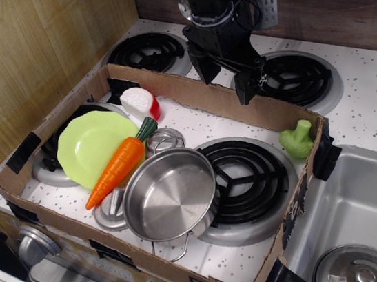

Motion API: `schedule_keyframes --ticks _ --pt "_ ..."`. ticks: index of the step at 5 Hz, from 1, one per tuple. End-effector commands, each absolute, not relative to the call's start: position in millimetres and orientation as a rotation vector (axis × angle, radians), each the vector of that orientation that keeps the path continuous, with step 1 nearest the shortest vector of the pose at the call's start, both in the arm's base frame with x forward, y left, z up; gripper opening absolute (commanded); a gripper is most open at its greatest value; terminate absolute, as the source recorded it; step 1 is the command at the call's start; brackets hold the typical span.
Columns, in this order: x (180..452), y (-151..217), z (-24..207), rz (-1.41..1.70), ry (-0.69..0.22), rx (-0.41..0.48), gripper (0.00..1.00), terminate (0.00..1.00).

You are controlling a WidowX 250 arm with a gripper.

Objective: Take carrot off plate

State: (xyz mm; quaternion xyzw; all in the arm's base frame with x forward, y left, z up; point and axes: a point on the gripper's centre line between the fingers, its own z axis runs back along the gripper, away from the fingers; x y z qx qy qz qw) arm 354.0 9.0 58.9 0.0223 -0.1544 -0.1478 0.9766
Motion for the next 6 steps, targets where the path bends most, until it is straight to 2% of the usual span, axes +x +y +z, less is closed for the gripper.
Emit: schedule_keyframes --ticks 1,2,4,6 --pt "354 9 59 -0.298 -0.311 0.045 1.0 0.0" --pt "352 28 82 -0.273 -0.37 0.114 1.0 0.0" --pt "324 46 113 -0.248 -0.372 0.286 1.0 0.0" --pt "293 76 108 -0.248 -0.377 0.417 1.0 0.0"
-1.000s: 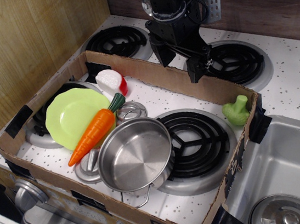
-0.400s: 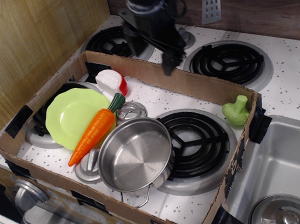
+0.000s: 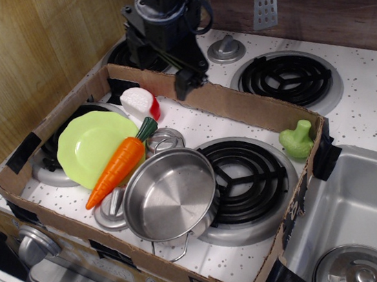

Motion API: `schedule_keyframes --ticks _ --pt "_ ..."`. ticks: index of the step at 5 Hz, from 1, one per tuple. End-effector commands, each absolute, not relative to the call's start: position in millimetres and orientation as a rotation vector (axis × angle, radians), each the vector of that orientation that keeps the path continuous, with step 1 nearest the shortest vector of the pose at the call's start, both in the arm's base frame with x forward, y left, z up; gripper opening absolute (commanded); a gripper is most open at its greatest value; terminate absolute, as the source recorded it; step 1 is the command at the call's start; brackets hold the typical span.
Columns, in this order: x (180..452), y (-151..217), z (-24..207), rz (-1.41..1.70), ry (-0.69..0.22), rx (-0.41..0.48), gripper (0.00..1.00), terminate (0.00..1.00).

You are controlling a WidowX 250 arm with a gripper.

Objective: Take carrot off plate

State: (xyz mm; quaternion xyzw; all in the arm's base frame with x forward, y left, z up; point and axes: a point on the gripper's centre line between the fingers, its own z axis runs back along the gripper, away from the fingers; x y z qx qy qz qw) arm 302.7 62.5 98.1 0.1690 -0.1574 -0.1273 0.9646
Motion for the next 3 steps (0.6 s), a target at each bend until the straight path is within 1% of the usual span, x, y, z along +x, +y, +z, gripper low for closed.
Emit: schedule_keyframes --ticks 1,2,3 --pt "278 87 102 -0.23 -0.367 0.451 1.0 0.0" --pt "268 94 94 -0.209 -0.376 0.459 1.0 0.0" --pt "262 98 83 -0.194 -0.377 0.425 1.0 0.0"
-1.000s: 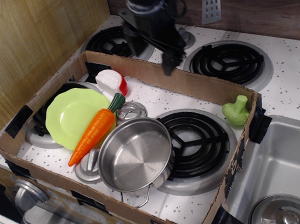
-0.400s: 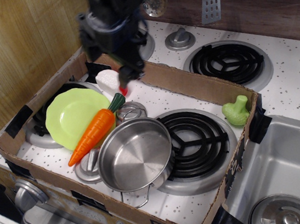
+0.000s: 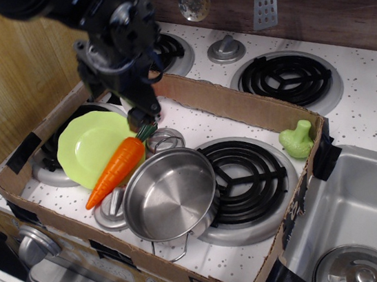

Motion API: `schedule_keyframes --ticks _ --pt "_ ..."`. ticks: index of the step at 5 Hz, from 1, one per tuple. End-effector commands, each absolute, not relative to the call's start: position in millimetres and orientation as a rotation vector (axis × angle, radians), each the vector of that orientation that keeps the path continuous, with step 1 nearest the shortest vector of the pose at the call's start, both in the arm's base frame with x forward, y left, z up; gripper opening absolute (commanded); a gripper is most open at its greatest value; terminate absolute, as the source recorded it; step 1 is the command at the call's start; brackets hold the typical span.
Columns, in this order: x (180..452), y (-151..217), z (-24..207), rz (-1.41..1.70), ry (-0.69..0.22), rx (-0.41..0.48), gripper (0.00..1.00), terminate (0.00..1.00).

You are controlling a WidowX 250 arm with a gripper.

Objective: Take carrot off plate

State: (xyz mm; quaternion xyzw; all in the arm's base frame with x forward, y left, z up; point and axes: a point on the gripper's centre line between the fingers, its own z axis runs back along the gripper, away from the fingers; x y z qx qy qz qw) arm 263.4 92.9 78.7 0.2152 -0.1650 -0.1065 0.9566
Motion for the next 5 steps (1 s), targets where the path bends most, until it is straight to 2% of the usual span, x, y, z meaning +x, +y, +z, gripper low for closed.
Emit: schedule_keyframes --ticks 1,3,5 --pt "256 99 67 -0.167 -0.403 0.412 1.0 0.0" --pt "249 98 52 -0.168 -0.382 0.353 1.0 0.0" --pt "255 103 32 -0.181 -0.406 0.347 1.0 0.0"
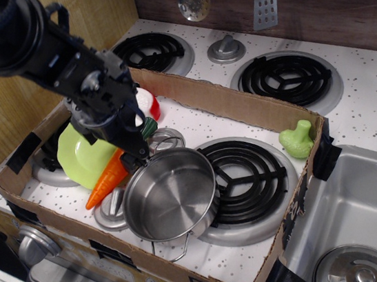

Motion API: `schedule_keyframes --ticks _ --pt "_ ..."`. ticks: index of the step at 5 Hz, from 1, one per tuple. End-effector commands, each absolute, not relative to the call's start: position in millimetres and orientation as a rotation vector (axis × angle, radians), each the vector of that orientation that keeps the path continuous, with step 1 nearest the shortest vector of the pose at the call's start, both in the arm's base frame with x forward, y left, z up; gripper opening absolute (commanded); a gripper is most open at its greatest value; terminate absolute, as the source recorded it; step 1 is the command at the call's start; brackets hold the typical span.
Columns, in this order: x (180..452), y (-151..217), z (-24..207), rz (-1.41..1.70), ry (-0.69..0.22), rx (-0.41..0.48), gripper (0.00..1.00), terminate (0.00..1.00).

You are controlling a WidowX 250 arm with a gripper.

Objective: Take carrot off plate

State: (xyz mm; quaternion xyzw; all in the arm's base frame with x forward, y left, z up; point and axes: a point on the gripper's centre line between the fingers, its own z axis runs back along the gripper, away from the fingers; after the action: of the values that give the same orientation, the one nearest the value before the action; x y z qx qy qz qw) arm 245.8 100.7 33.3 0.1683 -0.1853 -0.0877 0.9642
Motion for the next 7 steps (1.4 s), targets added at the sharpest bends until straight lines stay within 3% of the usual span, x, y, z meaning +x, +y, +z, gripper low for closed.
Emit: schedule_keyframes --ticks 1,2,3,5,7 --pt "258 109 27 -0.205 -0.418 0.357 1.0 0.0" --pt "257 112 30 -0.204 -0.412 0.366 1.0 0.0" --pt "256 111 35 -0.188 -0.409 0.378 0.0 0.0" --pt "255 104 60 -0.139 -0.385 0.351 0.0 0.0" --pt "232 116 77 -0.45 -0.404 0.321 0.0 0.0"
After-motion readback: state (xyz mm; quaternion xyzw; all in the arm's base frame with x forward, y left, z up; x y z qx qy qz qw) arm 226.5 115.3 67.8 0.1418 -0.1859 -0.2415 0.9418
